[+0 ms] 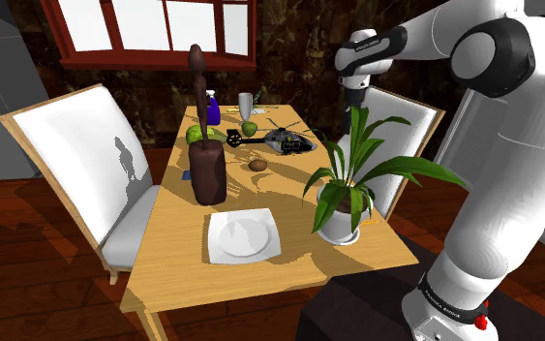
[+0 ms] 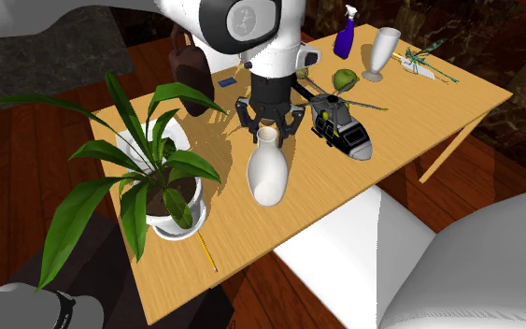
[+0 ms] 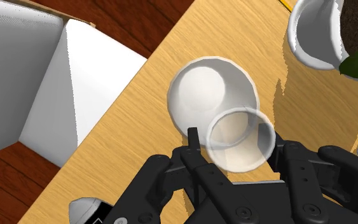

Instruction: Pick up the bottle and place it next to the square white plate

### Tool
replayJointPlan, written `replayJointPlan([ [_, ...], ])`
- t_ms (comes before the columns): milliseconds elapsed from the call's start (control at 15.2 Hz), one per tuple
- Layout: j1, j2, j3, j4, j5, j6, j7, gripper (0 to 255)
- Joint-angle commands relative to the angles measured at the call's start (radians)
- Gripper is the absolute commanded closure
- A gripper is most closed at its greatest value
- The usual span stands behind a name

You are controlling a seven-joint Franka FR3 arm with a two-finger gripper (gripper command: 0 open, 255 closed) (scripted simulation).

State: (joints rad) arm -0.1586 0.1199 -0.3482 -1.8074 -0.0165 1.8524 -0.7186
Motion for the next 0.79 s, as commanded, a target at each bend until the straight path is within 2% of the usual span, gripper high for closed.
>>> replayJointPlan([
  [0, 0.000, -0.004, 0.000, 0.025, -0.001, -0.028, 0.000, 255],
  [726, 0.000, -0.011, -0.001, 0.164, -0.003, -0.174, -0.004, 255],
])
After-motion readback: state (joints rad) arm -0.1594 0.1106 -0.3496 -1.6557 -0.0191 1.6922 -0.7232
